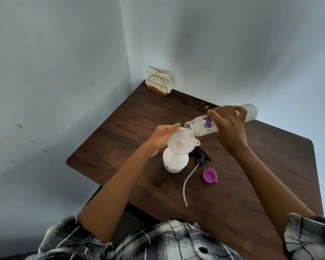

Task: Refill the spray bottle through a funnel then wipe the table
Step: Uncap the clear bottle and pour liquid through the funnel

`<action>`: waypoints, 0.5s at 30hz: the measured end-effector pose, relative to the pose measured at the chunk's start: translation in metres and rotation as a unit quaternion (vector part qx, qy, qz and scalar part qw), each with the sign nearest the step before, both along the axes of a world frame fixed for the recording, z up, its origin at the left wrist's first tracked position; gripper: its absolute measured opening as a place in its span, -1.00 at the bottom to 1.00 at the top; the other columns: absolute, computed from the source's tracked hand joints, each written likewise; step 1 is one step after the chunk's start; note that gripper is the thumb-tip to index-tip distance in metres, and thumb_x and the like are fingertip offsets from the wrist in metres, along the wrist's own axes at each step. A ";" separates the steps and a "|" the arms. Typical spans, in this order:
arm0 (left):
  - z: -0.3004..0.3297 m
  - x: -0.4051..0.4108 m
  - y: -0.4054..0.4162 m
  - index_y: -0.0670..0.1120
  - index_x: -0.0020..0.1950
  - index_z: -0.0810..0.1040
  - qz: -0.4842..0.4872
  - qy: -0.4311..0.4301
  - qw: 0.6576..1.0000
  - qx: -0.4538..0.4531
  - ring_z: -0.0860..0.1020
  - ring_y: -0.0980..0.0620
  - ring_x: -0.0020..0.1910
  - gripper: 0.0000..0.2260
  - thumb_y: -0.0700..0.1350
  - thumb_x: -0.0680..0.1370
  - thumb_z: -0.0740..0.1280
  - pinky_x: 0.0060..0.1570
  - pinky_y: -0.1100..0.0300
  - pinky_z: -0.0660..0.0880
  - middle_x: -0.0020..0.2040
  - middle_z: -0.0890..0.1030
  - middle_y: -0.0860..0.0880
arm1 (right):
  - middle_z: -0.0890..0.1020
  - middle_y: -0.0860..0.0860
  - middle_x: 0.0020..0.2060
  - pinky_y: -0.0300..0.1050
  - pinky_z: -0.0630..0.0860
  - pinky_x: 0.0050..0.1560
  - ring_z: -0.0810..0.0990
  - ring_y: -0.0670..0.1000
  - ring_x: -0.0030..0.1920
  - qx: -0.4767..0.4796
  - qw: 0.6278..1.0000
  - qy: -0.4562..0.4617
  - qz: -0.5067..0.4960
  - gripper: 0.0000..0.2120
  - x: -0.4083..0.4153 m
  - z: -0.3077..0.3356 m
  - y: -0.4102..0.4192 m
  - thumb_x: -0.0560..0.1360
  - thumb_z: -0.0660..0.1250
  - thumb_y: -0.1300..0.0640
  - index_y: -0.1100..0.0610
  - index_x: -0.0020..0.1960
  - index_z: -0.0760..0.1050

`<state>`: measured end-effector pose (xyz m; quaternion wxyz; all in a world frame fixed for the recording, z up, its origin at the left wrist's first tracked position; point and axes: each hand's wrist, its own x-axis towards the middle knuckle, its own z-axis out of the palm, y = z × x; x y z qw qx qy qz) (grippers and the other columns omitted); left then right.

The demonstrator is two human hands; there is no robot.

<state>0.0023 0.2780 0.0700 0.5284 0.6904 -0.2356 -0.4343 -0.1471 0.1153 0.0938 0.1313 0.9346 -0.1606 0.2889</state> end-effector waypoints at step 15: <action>0.001 -0.001 0.000 -0.27 0.09 0.58 0.002 -0.008 1.000 0.006 0.45 0.14 -0.25 -0.61 0.05 0.60 0.21 -0.35 0.40 0.38 -0.16 0.55 0.00 | 0.61 0.04 -0.07 0.05 0.20 0.10 0.56 0.11 -0.02 -0.013 1.000 -0.012 0.009 -0.66 0.002 0.001 -0.002 0.34 0.47 0.19 0.07 0.05 0.43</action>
